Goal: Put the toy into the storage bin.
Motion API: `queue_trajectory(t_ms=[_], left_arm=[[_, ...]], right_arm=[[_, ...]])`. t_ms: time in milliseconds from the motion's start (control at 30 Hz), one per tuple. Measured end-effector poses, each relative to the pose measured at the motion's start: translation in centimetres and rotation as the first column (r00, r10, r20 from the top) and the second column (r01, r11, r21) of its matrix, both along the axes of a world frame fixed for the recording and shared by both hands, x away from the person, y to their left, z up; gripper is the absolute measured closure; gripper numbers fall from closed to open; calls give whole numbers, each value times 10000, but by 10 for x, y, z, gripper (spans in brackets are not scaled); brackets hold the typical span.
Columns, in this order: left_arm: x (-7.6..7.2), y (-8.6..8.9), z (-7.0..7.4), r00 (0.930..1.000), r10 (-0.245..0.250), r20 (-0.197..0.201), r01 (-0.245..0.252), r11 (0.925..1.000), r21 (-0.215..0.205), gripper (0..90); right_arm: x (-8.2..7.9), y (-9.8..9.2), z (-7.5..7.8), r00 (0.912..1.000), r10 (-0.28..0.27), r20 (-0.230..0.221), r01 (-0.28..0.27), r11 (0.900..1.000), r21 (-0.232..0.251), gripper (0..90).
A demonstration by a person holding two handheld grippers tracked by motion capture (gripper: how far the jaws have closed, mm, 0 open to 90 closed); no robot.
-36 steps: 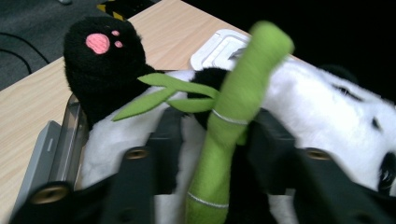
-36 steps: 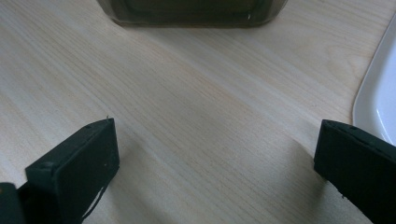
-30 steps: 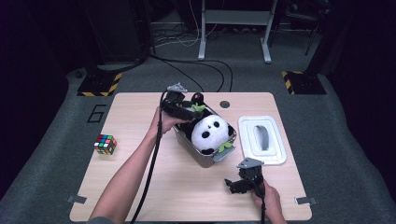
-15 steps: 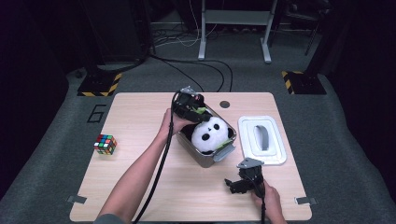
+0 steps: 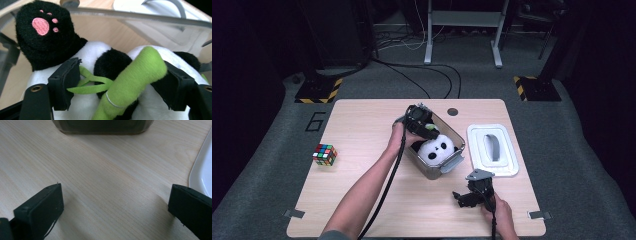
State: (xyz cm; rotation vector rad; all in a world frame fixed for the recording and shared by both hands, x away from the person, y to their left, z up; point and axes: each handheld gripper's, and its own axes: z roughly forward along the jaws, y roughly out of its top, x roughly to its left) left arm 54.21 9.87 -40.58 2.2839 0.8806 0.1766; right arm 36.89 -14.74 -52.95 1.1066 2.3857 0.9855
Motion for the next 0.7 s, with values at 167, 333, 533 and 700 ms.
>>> queue_trajectory(t_ms=[167, 333, 533, 700], left_arm=[[-5, 1, 9, 9997, 122, 200, -123, 9999, 27, 238], [-10, 14, 19, 9974, 481, 533, -450, 9973, -573, 242], [-13, 32, 25, 9960, 696, 559, -593, 9840, -1682, 415], [-12, 30, 21, 9969, 693, 382, -631, 9874, -1451, 543]], right_arm=[[0, 0, 0, 10000, -15, -11, 15, 10000, 11, 0], [0, 0, 0, 10000, -13, -9, 13, 10000, 10, 0], [0, 0, 0, 10000, -20, 13, 20, 10000, 7, 0], [0, 0, 0, 10000, -17, -23, 17, 10000, 17, 0]])
